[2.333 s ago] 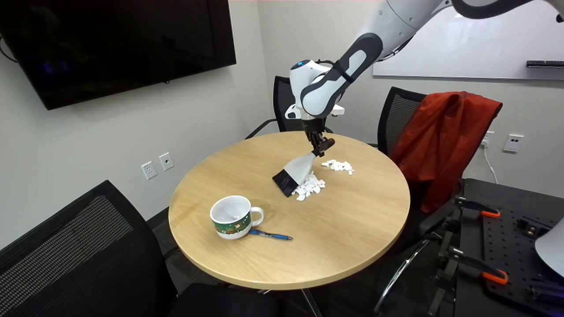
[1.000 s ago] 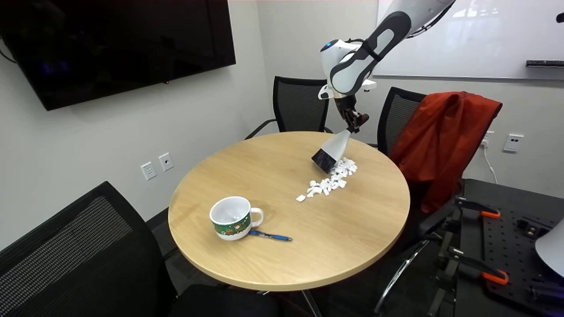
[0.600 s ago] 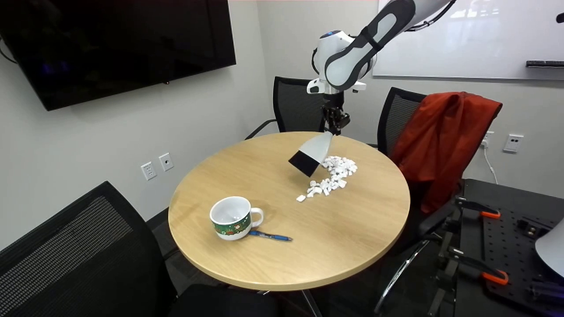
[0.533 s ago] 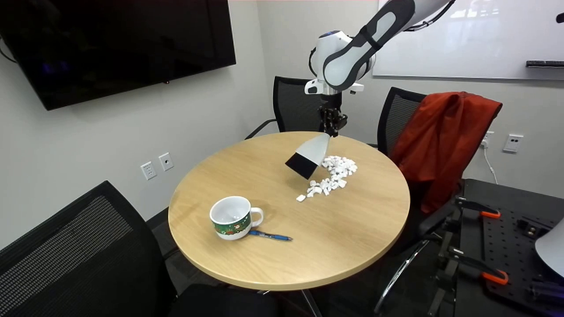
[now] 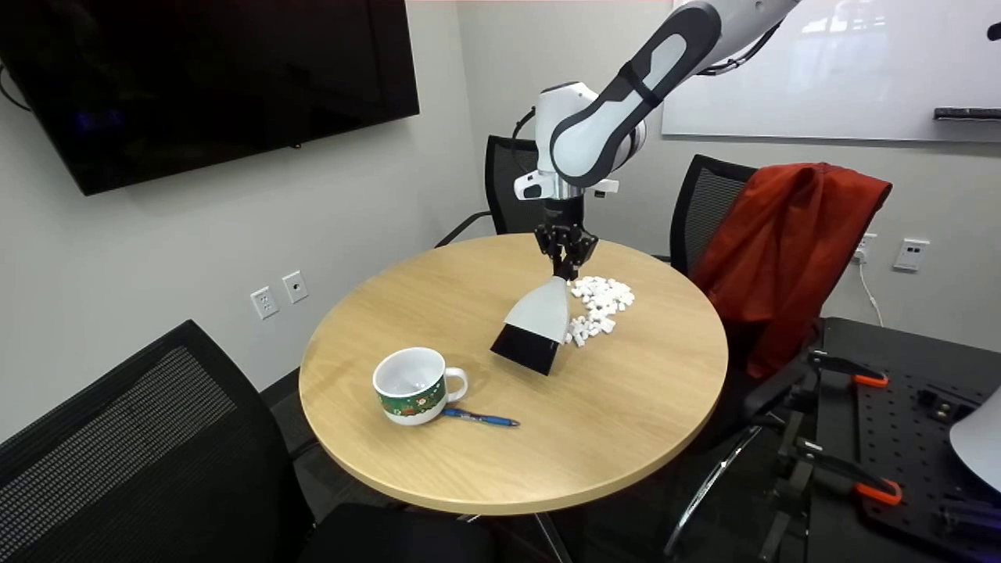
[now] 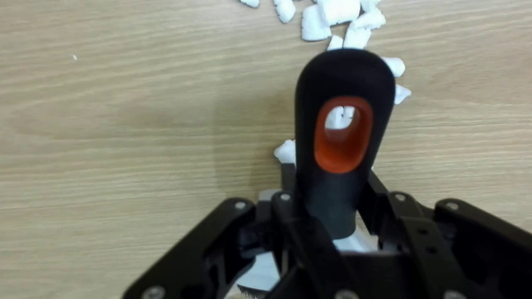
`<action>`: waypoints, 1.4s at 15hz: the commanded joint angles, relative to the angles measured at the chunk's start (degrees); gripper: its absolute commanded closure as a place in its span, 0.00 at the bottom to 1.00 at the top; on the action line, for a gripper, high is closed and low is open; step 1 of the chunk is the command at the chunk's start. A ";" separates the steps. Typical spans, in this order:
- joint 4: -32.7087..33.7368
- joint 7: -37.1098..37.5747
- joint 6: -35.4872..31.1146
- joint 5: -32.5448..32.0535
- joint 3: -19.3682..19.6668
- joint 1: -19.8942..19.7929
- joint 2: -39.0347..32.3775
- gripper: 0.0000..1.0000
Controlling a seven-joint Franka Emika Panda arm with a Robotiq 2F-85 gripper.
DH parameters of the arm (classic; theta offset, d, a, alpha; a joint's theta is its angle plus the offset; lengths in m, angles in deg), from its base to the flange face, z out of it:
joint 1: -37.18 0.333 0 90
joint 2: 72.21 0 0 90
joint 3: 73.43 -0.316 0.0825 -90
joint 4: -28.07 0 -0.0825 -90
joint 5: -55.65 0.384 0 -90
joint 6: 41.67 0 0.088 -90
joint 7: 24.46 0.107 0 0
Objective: Use the brush to sweep the white objects to the right side of the table
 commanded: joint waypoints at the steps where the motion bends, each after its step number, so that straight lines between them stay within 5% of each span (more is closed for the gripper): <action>1: -1.82 -1.28 -1.46 -2.21 2.11 1.90 0.87 0.87; 9: -5.49 -2.96 2.40 -8.38 8.82 -0.17 5.48 0.87; 17: -2.24 -3.33 6.68 -18.21 17.73 -2.22 6.20 0.87; 21: -0.43 -6.84 5.97 -17.16 17.86 -5.28 5.70 0.87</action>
